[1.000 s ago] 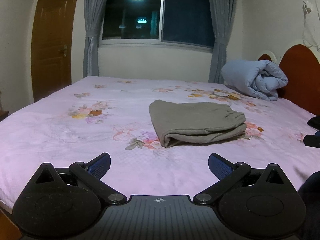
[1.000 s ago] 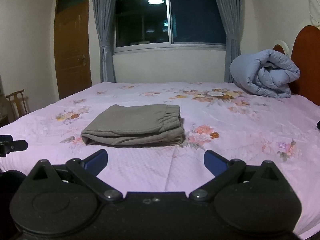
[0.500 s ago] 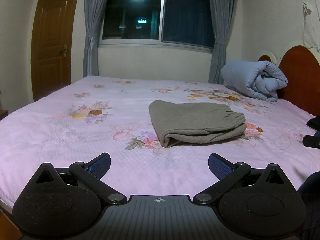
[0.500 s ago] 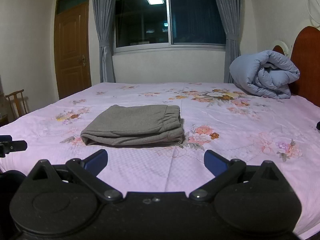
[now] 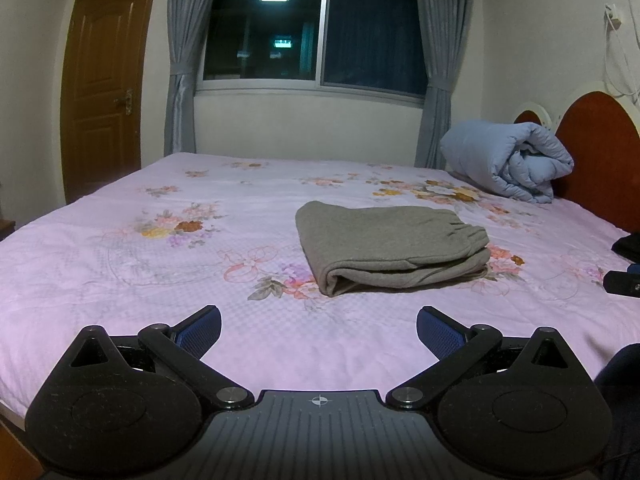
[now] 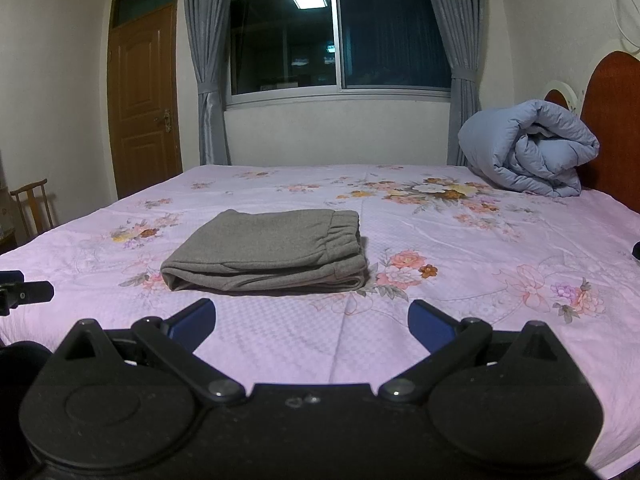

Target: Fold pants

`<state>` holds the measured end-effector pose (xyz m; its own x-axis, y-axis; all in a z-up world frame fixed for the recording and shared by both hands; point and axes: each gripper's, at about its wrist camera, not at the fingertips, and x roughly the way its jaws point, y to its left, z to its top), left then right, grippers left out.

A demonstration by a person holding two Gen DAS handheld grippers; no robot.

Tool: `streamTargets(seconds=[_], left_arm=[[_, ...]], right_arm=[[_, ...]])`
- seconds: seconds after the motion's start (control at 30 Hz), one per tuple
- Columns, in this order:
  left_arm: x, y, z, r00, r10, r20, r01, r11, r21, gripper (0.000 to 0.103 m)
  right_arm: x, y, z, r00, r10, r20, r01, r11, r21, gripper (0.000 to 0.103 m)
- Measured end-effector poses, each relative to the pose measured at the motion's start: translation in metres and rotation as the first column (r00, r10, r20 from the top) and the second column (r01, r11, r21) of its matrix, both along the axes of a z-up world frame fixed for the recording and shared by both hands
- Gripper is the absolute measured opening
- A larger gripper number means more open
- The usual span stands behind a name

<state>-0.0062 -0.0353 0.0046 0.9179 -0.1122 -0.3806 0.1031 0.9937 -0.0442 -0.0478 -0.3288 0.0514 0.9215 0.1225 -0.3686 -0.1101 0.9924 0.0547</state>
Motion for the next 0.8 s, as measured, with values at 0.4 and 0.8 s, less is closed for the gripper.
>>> streamTargets(seconds=[0.4, 0.8], left_arm=[[0.0006, -0.0001, 0.0003, 1.0, -0.005, 0.0, 0.005, 1.0, 0.0, 0.103], [0.0017, -0.0016, 0.0003, 1.0, -0.007, 0.0, 0.007, 1.0, 0.001, 0.103]], right_arm=[[-0.0001, -0.0005, -0.0002, 1.0, -0.001, -0.002, 0.001, 1.0, 0.002, 0.097], [-0.0009, -0.0007, -0.0004, 1.0, -0.002, -0.002, 0.002, 1.0, 0.003, 0.097]])
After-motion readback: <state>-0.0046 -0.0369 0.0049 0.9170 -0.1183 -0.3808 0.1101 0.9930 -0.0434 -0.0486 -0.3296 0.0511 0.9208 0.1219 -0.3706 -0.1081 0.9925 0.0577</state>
